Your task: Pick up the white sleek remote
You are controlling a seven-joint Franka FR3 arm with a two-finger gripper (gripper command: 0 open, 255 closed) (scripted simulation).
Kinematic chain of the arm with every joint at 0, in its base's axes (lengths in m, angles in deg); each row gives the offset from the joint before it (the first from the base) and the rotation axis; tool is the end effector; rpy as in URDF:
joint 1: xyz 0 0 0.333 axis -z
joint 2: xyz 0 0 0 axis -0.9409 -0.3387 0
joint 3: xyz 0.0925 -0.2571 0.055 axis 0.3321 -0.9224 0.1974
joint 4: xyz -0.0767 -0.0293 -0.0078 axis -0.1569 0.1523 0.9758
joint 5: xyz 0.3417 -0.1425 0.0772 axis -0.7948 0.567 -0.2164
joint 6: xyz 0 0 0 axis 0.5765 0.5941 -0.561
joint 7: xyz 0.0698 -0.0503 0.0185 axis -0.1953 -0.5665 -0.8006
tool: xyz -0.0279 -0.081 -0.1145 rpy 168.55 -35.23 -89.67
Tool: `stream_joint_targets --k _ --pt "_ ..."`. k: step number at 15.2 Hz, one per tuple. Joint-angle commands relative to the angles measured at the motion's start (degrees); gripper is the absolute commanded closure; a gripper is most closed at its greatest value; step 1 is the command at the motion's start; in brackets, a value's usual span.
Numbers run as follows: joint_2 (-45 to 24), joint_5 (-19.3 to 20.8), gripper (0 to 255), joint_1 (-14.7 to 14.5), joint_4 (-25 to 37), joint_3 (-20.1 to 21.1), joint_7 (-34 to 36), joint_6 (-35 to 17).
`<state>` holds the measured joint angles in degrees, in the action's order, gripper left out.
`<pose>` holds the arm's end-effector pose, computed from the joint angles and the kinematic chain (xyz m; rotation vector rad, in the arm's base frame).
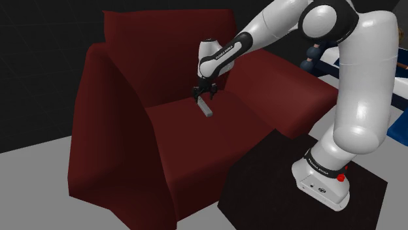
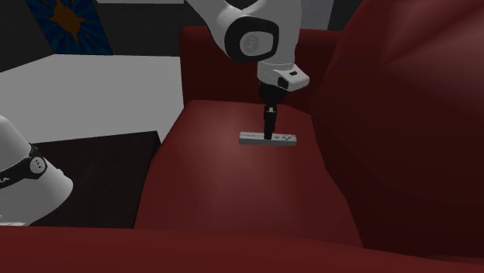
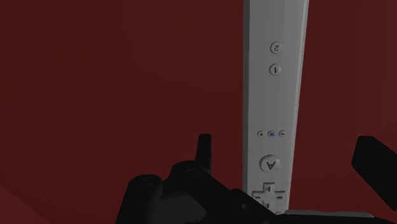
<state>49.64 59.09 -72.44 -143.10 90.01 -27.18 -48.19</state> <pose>0.5970 0.0802 0.1748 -3.0861 0.4826 0.0144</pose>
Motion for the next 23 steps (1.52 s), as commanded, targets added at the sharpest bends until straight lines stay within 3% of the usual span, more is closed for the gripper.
stream_joint_targets --k 1,9,10,23 --pt "-1.43 0.05 0 -0.09 0.89 -0.13 0.26 -0.63" --pt "-5.23 0.44 0 -0.33 1.19 -0.44 0.45 -4.13" --pt "-5.17 0.43 255 -0.31 1.18 -0.44 0.42 -4.08" --pt "-2.87 0.21 255 -0.18 0.92 -0.24 0.34 -2.04"
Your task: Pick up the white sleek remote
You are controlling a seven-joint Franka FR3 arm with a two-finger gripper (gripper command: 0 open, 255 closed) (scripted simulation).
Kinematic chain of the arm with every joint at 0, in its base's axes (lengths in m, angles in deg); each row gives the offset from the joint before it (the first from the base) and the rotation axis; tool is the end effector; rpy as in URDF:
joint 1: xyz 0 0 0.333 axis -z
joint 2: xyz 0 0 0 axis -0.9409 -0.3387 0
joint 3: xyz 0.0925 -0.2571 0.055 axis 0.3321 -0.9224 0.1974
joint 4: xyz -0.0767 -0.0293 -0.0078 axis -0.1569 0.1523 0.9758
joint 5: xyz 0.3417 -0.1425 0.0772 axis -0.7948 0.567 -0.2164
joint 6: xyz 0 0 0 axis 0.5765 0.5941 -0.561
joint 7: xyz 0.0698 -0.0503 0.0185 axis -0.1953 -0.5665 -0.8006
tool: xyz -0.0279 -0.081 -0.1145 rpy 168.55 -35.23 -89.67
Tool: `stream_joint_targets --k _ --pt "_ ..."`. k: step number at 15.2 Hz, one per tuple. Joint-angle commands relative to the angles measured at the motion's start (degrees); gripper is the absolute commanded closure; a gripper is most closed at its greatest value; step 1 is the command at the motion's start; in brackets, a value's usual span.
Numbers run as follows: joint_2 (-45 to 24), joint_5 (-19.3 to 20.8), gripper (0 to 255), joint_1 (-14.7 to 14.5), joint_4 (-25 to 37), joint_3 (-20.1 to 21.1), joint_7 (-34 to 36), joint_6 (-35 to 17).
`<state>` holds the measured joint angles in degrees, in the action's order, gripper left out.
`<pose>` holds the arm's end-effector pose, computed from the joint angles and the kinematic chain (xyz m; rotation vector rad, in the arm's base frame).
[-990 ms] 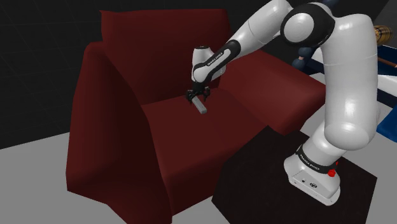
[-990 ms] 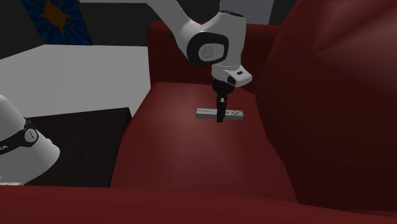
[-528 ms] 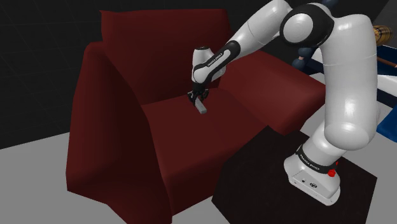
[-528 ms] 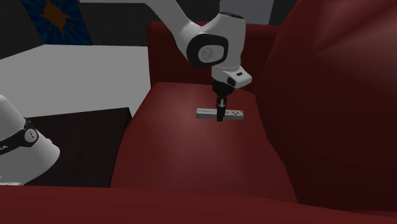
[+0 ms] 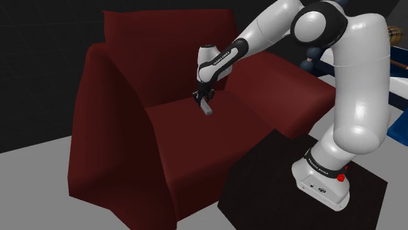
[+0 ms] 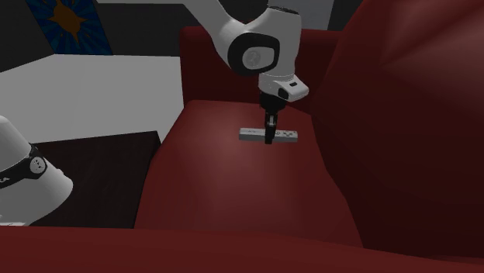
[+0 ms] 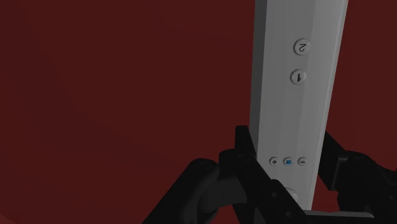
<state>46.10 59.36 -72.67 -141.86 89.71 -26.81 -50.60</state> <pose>0.6005 0.0803 0.1496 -3.0838 0.4905 0.0117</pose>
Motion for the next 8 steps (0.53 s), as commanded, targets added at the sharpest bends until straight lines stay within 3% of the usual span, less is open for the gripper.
stream_joint_targets --k 1,8 --pt "1.23 -0.13 255 0.09 -0.33 0.1 -0.07 0.91" --pt "5.03 -0.54 255 0.32 -0.2 0.4 -0.27 4.83"
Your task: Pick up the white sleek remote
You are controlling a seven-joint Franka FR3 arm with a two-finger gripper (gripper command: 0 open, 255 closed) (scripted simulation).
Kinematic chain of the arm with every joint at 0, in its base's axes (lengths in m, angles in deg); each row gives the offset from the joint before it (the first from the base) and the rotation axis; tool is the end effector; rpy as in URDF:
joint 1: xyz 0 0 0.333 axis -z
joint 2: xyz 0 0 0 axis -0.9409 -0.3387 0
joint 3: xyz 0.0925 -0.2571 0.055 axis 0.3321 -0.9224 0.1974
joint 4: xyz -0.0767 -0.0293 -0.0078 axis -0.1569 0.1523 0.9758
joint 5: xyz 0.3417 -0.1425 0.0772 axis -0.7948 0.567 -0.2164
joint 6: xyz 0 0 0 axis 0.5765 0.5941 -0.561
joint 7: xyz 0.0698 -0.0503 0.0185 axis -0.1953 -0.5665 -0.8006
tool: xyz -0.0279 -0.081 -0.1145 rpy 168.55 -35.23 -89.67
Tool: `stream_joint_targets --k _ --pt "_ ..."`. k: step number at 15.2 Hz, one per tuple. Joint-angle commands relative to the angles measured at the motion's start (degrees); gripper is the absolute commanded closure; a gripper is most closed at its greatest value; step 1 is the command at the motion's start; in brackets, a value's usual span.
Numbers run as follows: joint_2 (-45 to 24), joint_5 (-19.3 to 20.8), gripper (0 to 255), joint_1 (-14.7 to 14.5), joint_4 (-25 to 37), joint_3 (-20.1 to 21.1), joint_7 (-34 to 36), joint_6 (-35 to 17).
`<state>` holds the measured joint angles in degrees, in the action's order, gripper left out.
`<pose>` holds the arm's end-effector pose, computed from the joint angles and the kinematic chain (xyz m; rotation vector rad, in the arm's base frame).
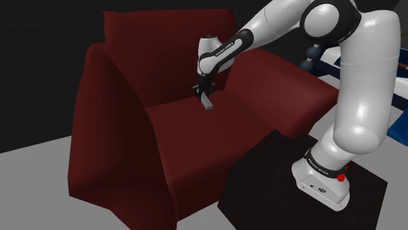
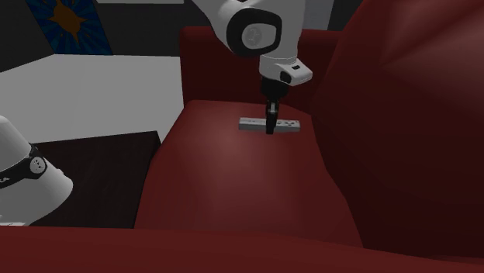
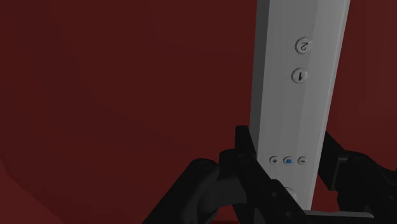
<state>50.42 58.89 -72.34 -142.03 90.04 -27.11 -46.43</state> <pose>0.6015 0.0796 0.1877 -3.0838 0.4906 0.0125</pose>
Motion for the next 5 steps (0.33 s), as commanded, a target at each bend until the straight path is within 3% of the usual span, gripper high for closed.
stream_joint_targets --k 1,5 --pt "1.21 -0.13 255 0.02 0.04 0.1 0.01 1.25" --pt "2.29 -0.26 255 0.07 0.23 0.18 -0.05 2.51"
